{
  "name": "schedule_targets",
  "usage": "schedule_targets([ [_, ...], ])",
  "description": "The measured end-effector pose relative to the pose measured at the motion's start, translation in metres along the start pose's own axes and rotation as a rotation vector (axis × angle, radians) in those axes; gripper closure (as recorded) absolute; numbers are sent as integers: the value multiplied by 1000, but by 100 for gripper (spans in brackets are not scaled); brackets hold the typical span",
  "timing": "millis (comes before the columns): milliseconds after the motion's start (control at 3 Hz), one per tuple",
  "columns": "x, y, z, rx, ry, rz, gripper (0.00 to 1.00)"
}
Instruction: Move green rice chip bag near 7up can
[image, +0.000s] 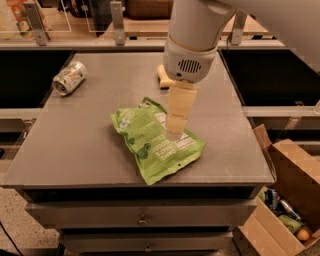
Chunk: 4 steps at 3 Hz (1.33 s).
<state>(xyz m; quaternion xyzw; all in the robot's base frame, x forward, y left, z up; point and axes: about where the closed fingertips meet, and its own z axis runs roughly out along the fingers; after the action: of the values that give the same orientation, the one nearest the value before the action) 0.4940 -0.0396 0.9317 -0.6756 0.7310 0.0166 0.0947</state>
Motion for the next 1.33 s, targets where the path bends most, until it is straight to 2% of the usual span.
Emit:
schedule_targets([
  [1000, -55, 0, 65, -163, -80, 21, 0],
  [1333, -62, 1, 87, -183, -117, 33, 0],
])
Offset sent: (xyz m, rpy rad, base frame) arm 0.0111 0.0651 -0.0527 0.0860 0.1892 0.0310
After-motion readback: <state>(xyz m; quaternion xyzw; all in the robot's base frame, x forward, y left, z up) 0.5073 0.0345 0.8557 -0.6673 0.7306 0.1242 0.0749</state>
